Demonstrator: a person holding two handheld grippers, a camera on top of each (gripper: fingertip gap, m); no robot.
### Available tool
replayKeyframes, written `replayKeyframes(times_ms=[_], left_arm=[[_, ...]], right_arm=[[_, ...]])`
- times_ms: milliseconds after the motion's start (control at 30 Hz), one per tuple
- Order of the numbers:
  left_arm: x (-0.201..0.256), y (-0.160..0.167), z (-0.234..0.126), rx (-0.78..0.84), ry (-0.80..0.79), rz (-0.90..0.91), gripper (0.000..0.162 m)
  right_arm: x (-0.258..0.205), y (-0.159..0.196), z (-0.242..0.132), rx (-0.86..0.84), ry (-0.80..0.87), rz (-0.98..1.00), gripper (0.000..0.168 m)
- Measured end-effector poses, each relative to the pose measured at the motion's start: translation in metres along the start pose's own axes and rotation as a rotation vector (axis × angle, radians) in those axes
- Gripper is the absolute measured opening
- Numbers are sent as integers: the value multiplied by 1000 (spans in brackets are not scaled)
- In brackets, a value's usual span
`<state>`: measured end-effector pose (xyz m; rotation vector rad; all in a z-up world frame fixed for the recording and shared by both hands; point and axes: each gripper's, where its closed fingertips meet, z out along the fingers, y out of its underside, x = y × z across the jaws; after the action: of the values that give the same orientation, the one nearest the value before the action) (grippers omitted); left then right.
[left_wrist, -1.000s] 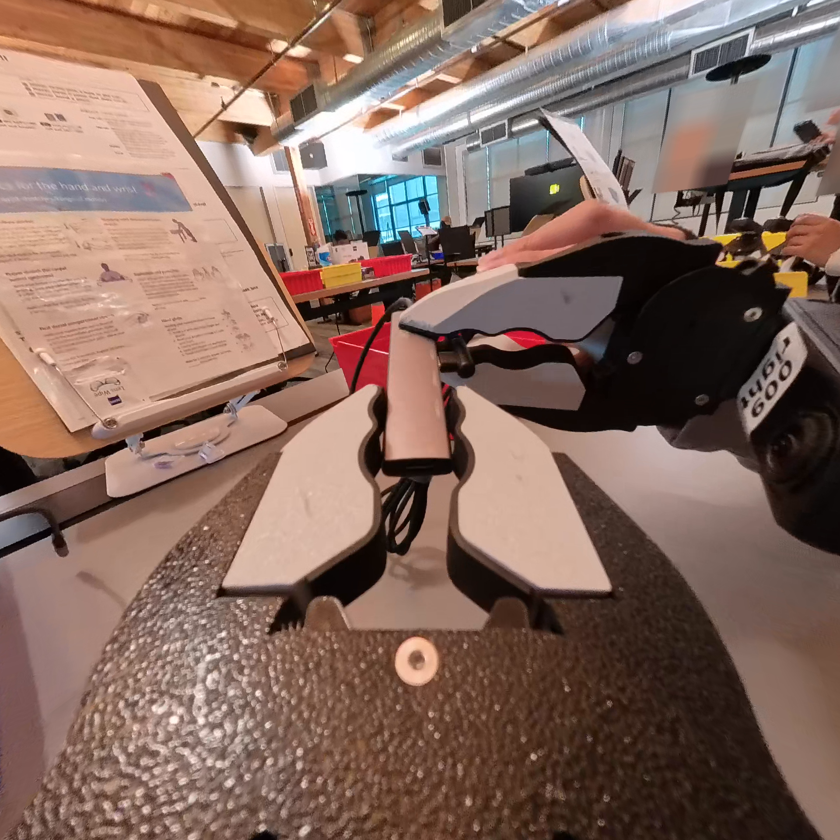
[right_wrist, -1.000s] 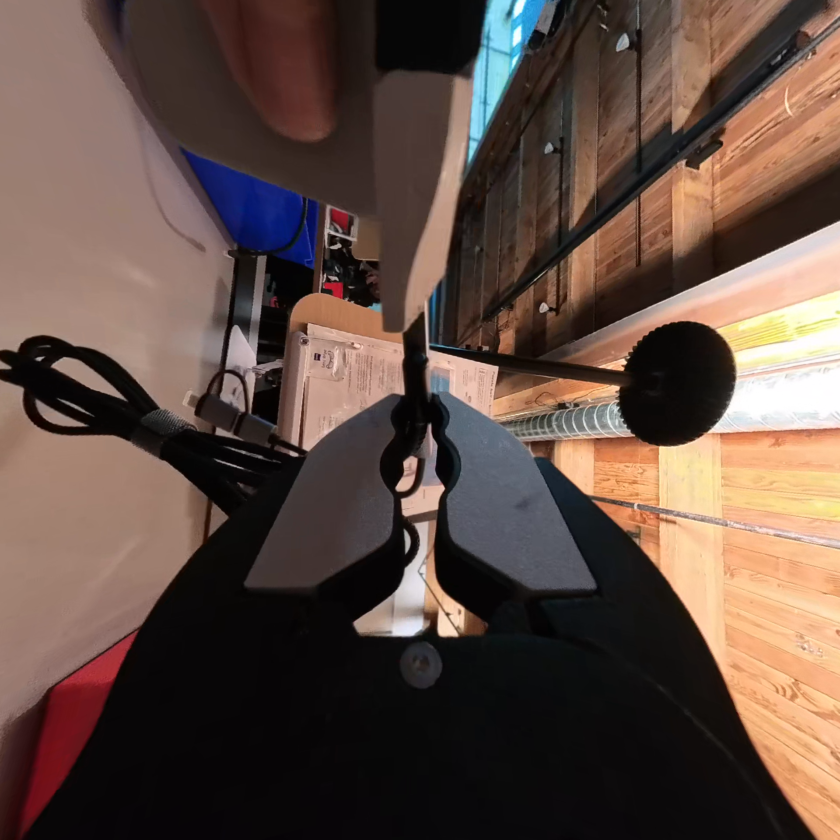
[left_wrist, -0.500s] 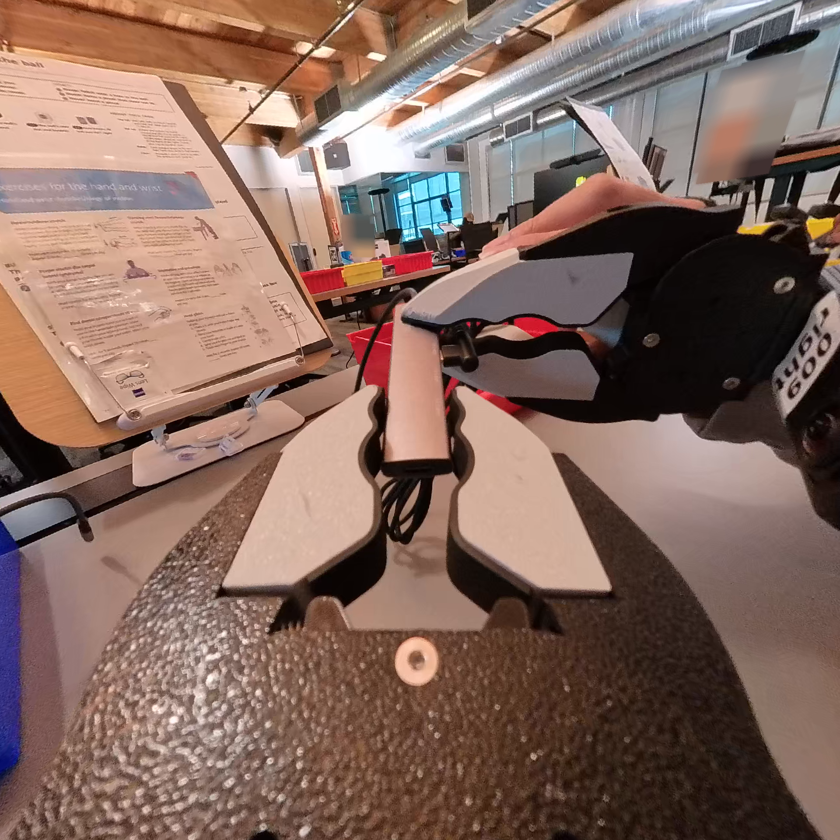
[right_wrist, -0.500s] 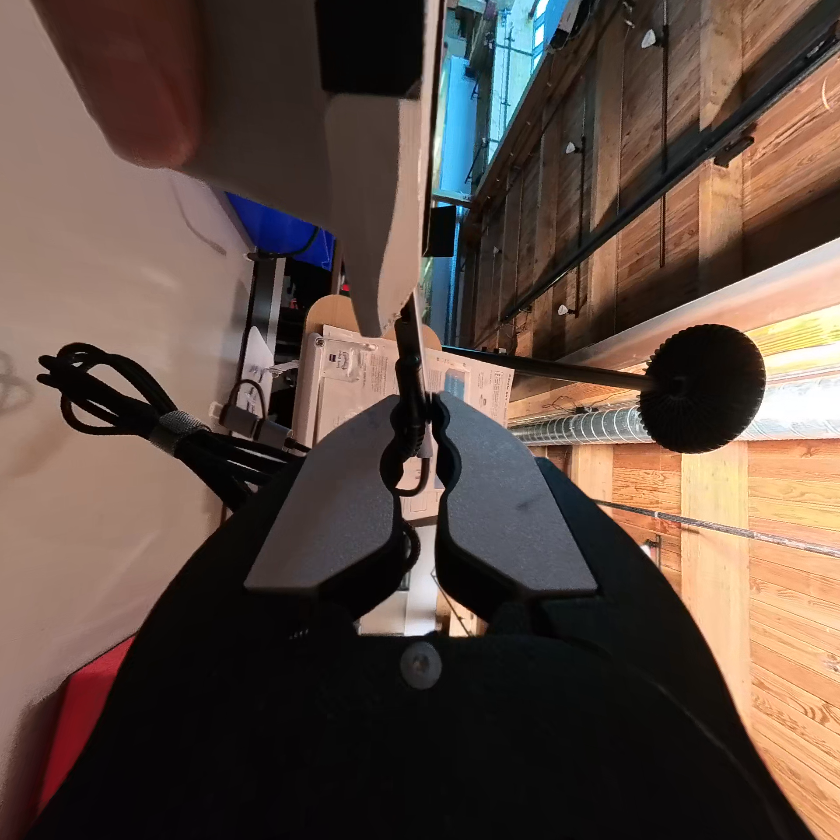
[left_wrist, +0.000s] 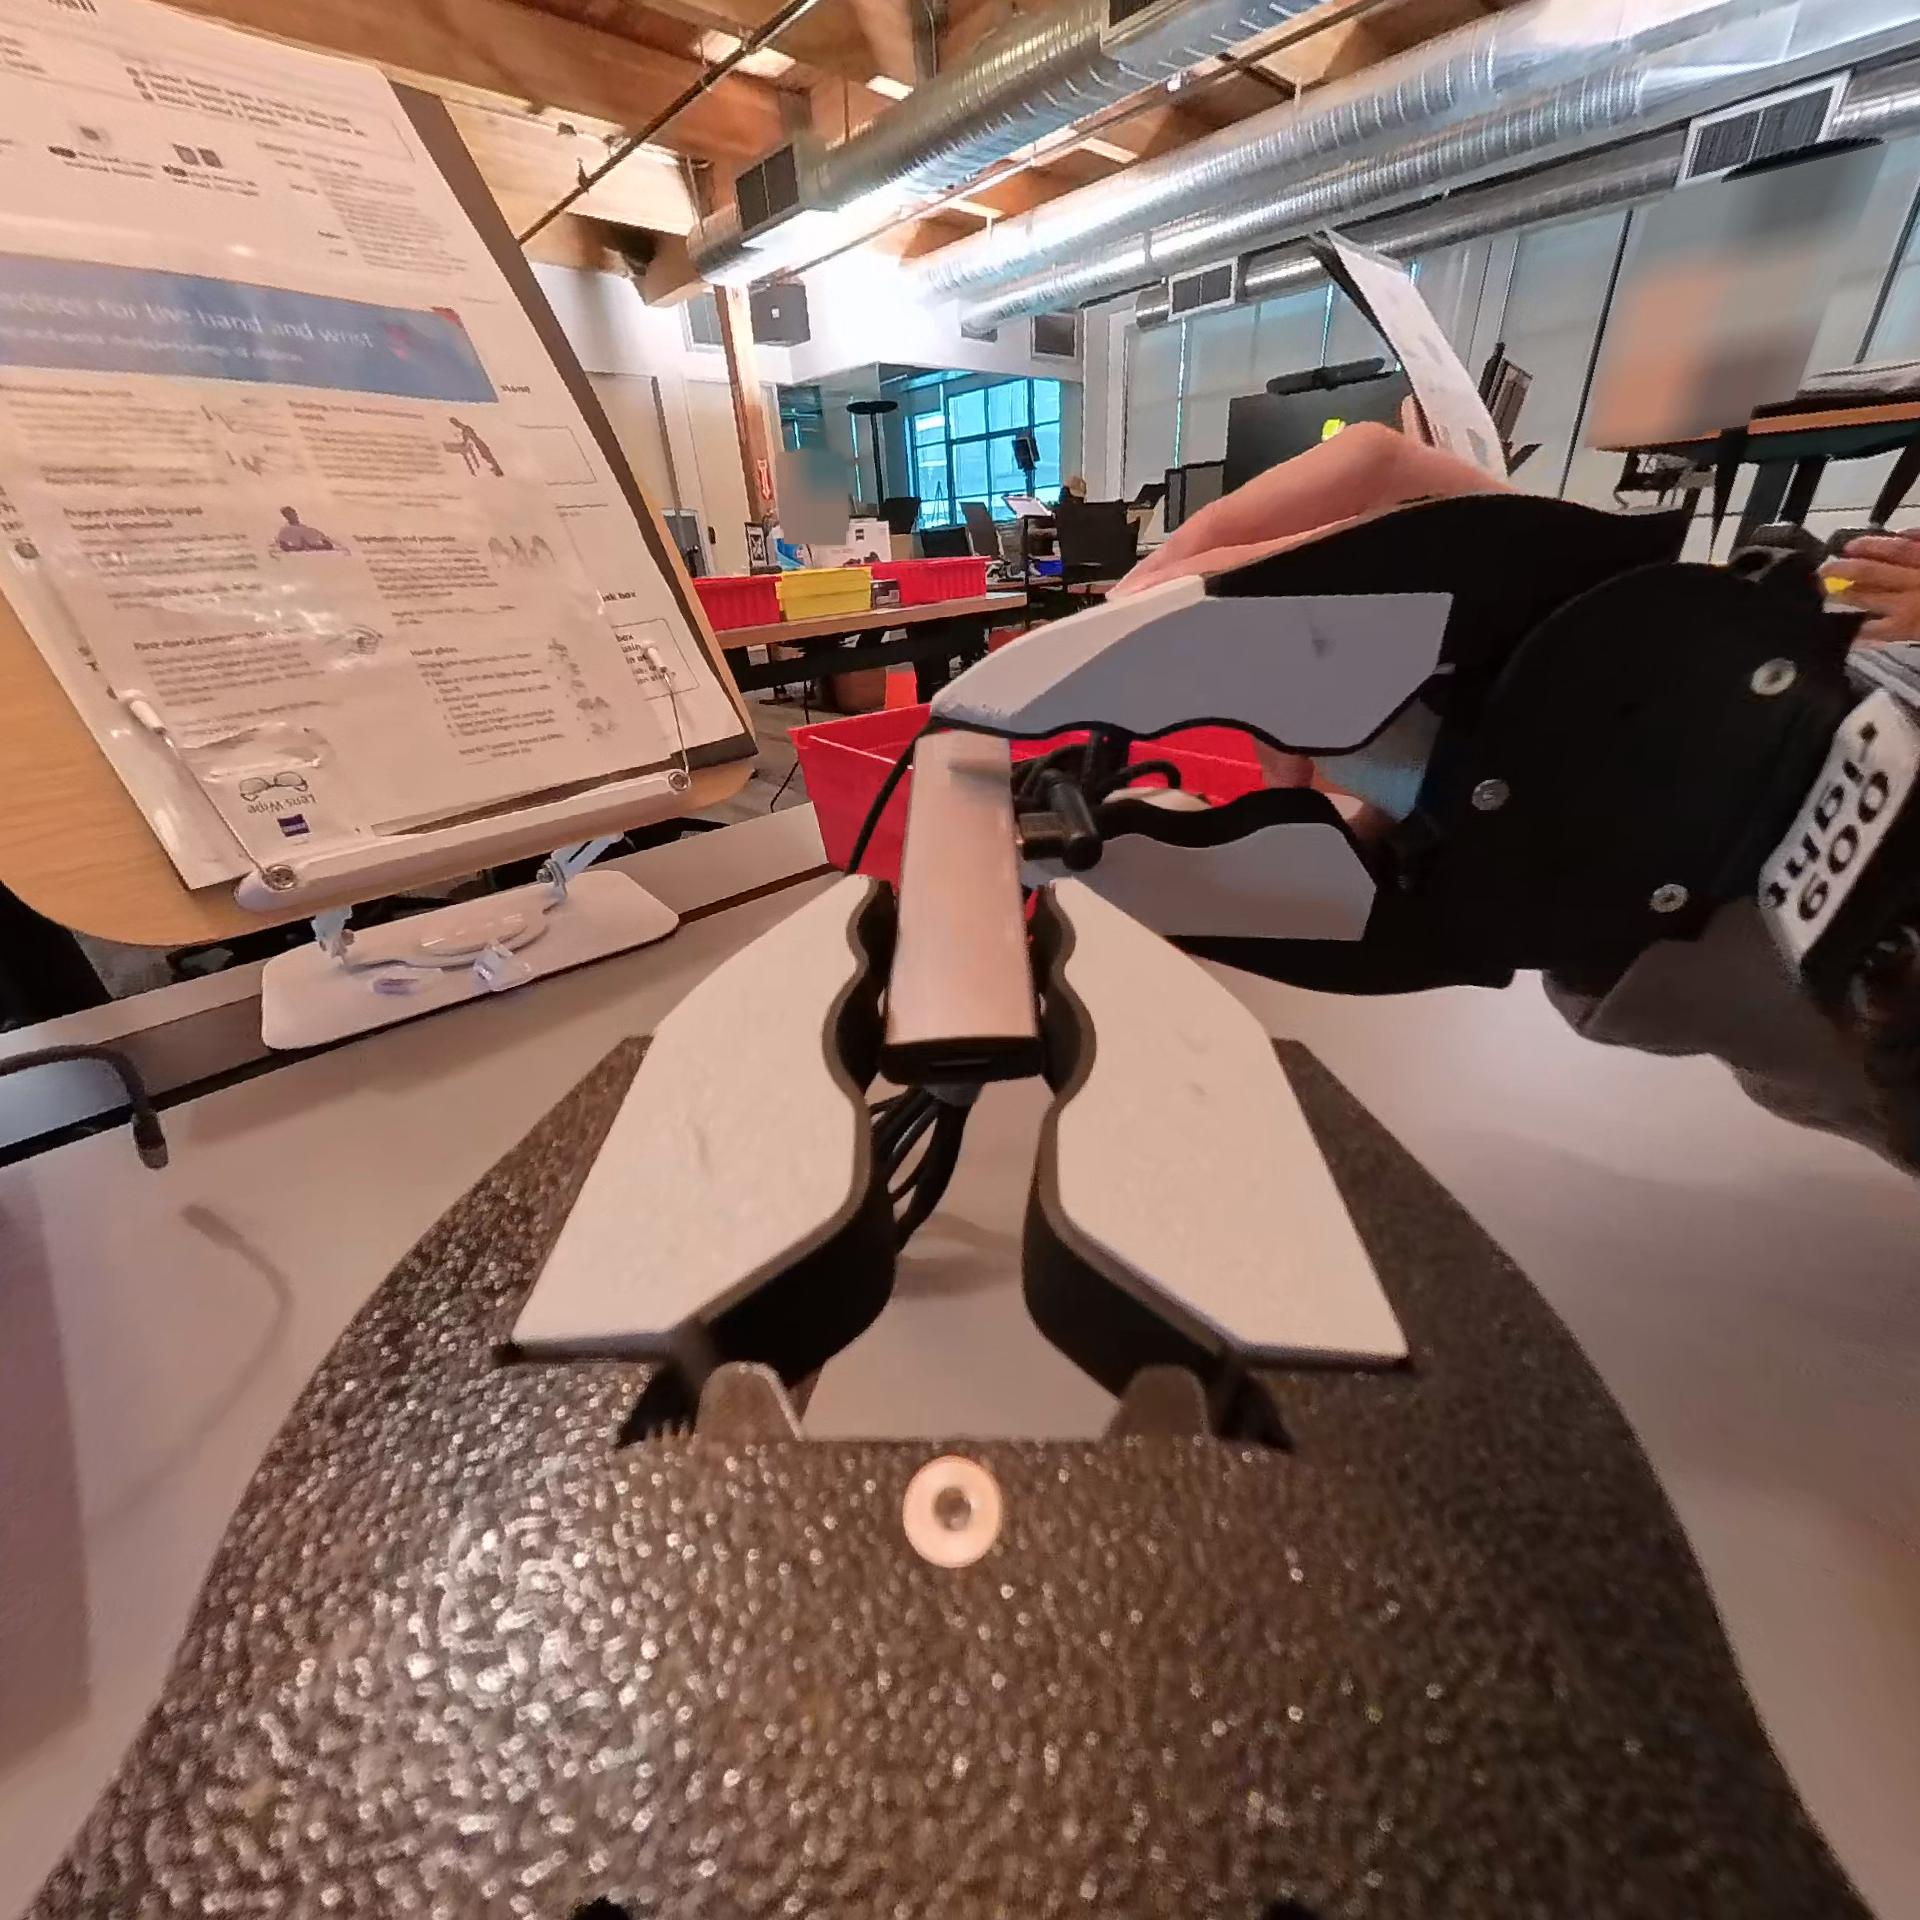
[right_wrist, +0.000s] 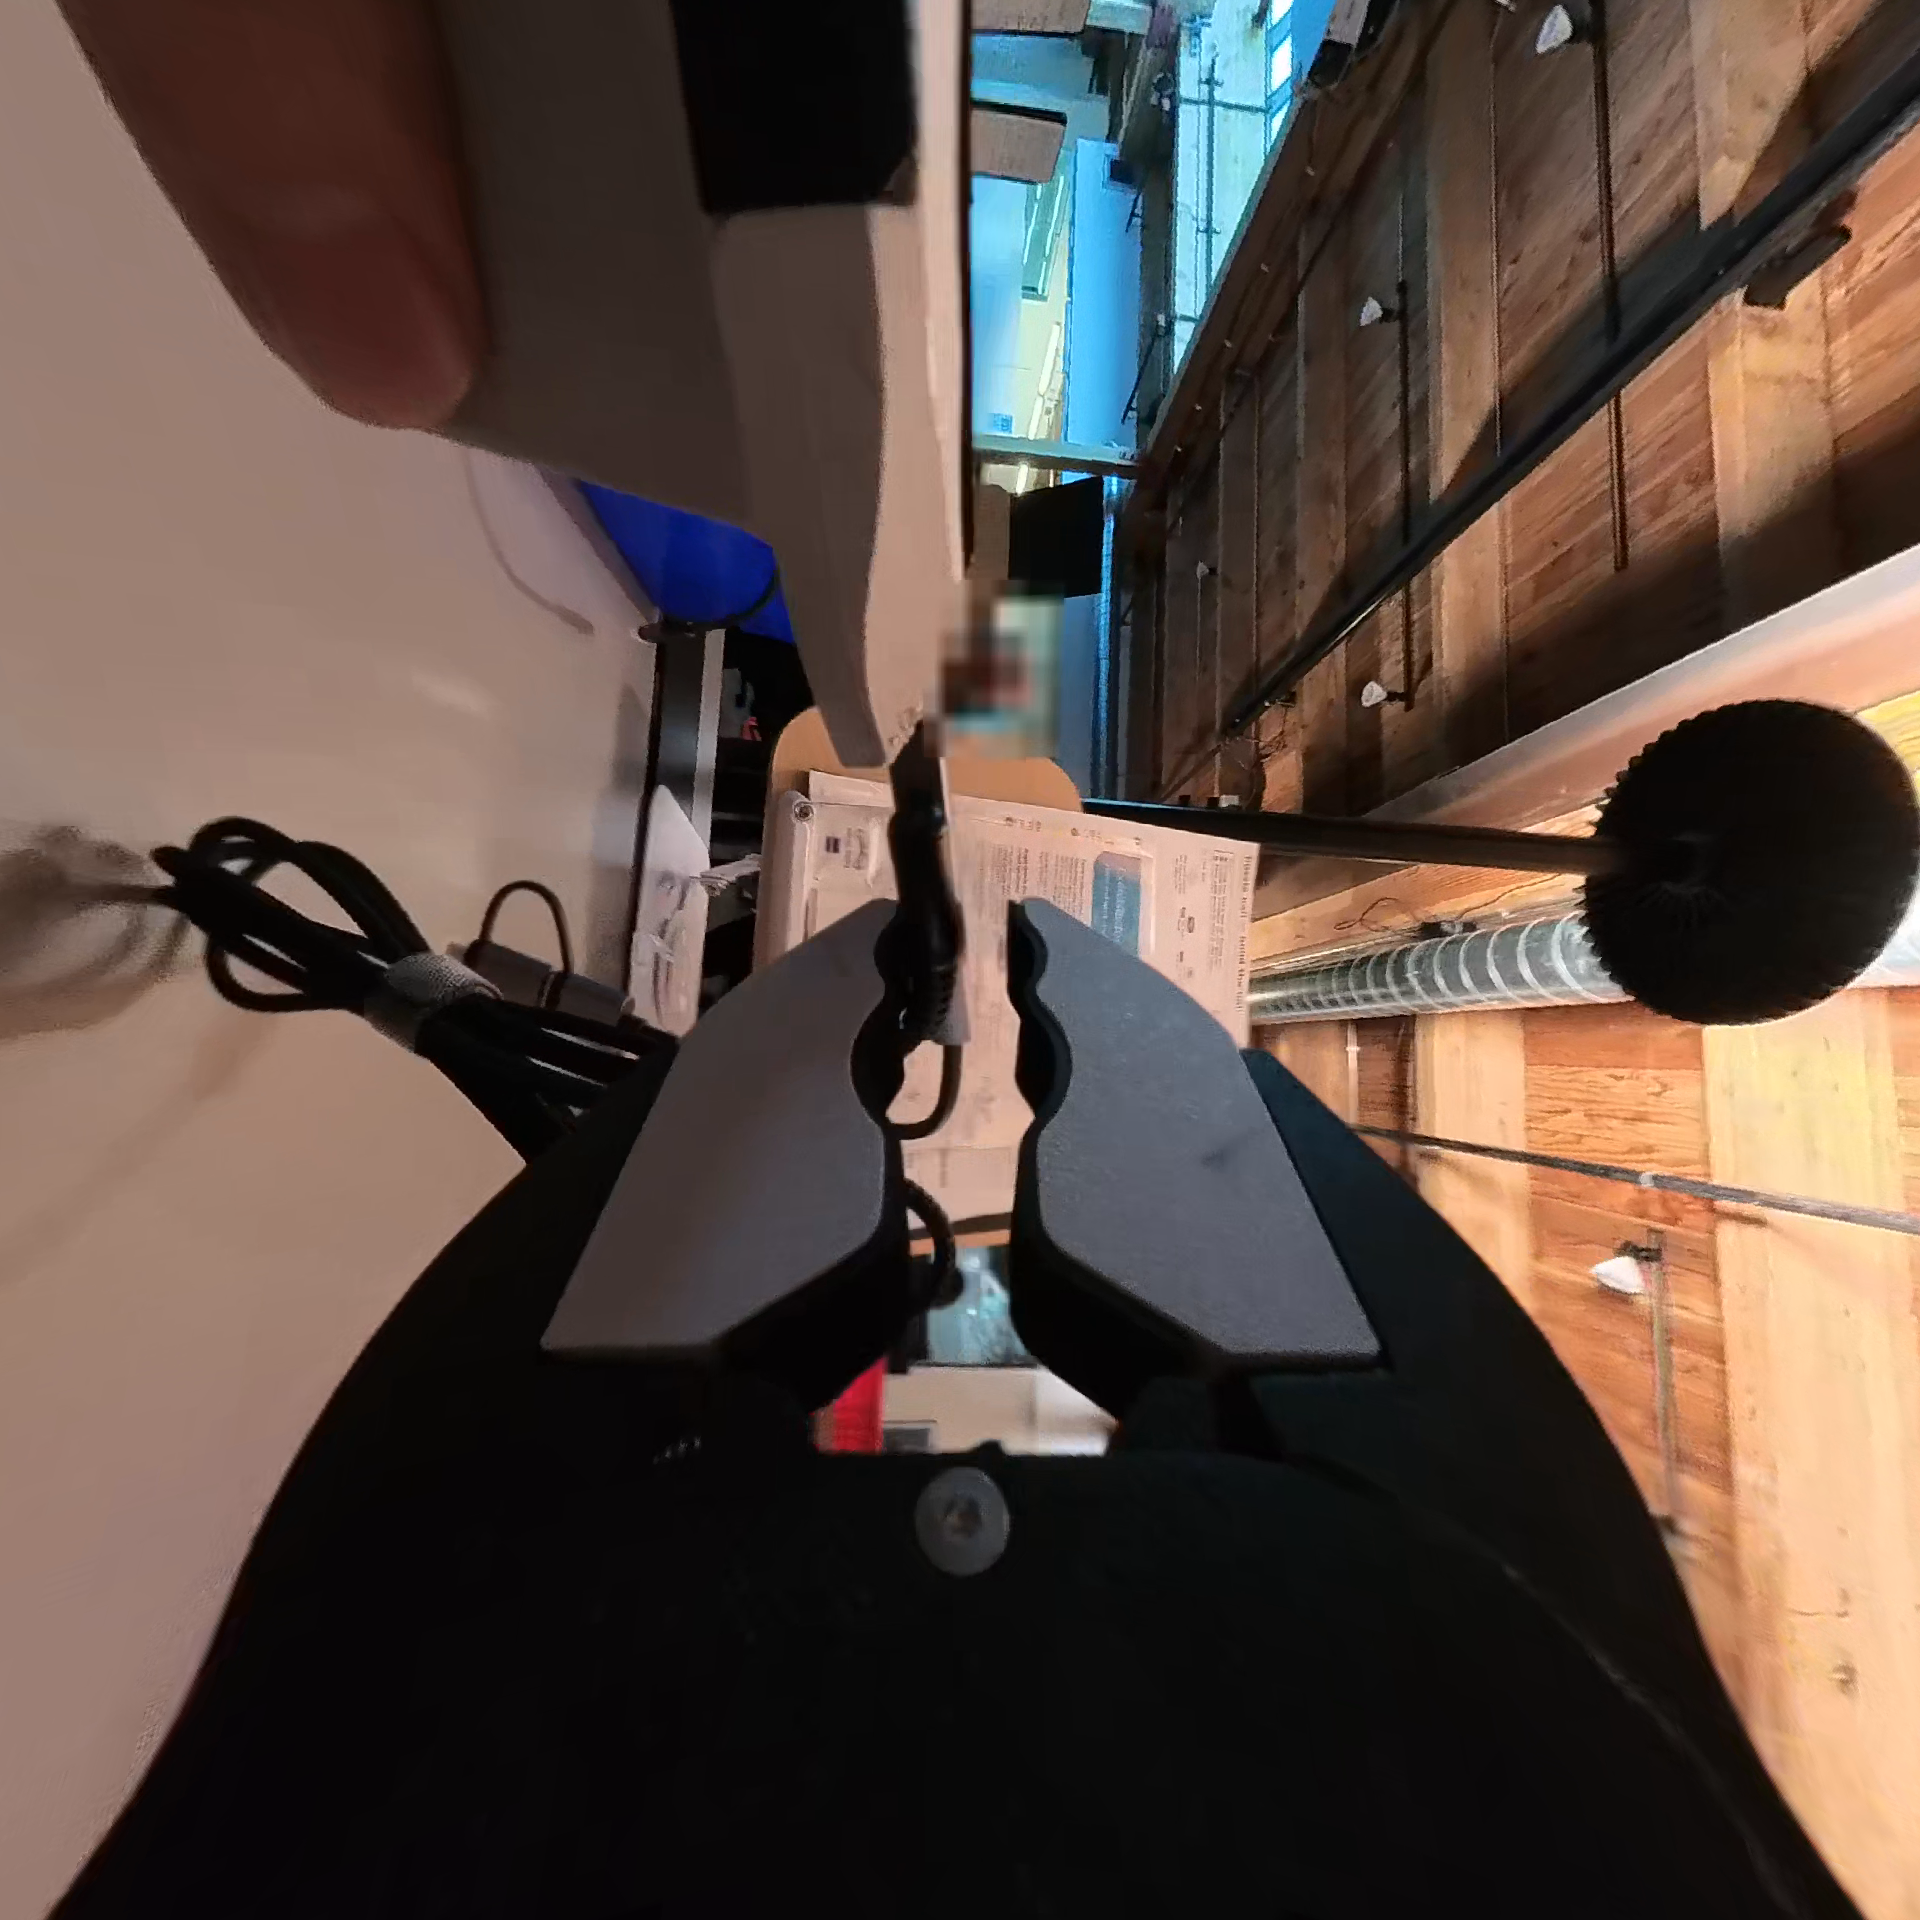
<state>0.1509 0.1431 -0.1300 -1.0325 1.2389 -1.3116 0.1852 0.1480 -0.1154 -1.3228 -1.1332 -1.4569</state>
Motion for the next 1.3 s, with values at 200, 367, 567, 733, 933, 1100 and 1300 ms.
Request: replayKeyframes(times_ms=[200,367,567,733,933,1100,1300], left_arm=[[-2,-2,-1,-6,-7,-8,26],[-1,0,-2,-21,37,-21,26],[3,-3,-4,5,65,14,29],[3,-7,-8,46,72,16,24],[10,-9,-8,74,77,48,25],[8,-6,-8,62,36,40,25],[5,-7,-9,54,51,-4,25]], right_arm=[[1,0,2,32,-14,151,32],[-2,-1,0,20,25,-5,10],[1,4,-1,1,55,-77,9],[9,12,-6,-5,78,-111,9],[7,11,-6,-1,73,-136,9],[3,10,-4,-2,47,-118,9],[5,10,-3,41,59,-2,20]])
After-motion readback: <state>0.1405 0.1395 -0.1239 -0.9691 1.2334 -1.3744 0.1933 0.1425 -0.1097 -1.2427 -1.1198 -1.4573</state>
